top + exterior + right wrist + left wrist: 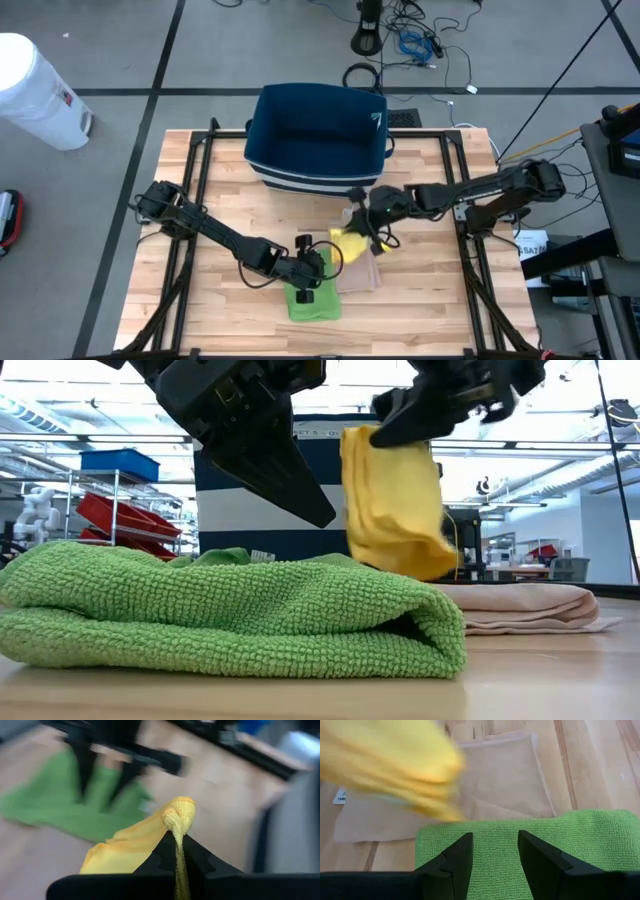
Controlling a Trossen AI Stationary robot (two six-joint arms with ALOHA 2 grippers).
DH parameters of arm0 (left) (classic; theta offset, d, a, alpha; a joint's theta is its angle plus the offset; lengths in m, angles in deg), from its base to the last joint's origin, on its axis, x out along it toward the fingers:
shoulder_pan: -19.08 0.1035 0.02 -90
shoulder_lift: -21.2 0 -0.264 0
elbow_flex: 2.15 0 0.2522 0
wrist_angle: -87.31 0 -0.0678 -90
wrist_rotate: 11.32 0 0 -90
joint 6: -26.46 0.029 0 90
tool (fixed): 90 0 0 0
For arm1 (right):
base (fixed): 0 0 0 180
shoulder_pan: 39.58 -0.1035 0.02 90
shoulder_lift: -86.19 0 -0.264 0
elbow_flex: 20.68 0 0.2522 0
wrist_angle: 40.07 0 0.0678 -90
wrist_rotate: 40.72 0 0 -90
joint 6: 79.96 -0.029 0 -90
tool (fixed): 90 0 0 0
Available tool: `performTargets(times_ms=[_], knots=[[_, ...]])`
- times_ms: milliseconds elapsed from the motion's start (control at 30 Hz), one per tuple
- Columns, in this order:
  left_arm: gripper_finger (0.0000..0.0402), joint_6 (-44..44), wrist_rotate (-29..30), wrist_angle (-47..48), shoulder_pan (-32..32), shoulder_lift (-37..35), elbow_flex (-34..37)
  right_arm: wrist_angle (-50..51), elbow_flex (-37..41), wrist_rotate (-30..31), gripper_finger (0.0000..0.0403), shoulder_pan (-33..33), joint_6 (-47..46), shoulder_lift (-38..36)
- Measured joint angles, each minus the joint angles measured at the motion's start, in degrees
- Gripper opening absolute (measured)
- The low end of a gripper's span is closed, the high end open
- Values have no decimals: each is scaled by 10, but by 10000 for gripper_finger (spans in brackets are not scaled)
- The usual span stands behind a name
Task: Fold towel
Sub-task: Adjust the stacked towels
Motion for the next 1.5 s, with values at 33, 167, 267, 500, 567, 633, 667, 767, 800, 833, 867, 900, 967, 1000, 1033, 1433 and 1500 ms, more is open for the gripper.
performTargets(times_ms=[33, 167, 267, 500, 567, 633, 667, 767, 800, 833, 867, 900, 967, 1000, 1033, 1433, 1500], knots=[[163, -1, 0, 0, 0, 0, 0, 0, 0, 23, 1, 6, 10, -5], [163, -7, 0, 0, 0, 0, 0, 10, 0, 89, 1, 22, 55, -23], [163, -9, 0, 0, 0, 0, 0, 25, 0, 121, 0, 25, 93, -26], [163, -9, 0, 0, 0, 0, 0, 44, 0, 166, 0, -8, 72, 53], [163, -9, 0, 1, 0, 0, 0, 43, 0, 206, 0, -23, 55, 88], [163, -9, 0, 0, 1, 0, 0, 42, 0, 244, 0, -35, 36, 114], [163, -9, 0, 0, 2, 0, 0, 40, 0, 248, 0, -42, 23, 125], [163, -9, 0, 2, 0, 0, 0, 21, 0, 247, 0, -69, -17, 138], [163, -9, 0, 4, -1, 0, 0, 15, 0, 246, 0, -80, -24, 138], [163, -9, 0, 7, -2, 0, 0, 14, 0, 248, 0, -91, -28, 138], [163, -8, 0, 8, -2, 0, 0, 14, 0, 255, 0, -103, -30, 137], [163, -8, 0, 9, -2, 0, 0, 14, 0, 273, 0, -112, -31, 135], [163, -6, 0, 12, 0, 0, 0, 16, 0, 324, 0, -127, -31, 122], [163, -5, 0, 12, 2, 0, 0, 14, 0, 355, 0, -134, -31, 115], [163, -4, 0, 12, 4, 0, 0, 14, 0, 384, 0, -140, -30, 107], [163, 63, -43, -89, 21, 0, 0, 19, 0, 436, 0, -100, 23, 54], [163, 79, -65, -112, 33, 0, 0, 16, 0, 427, 0, -99, 20, 52]])
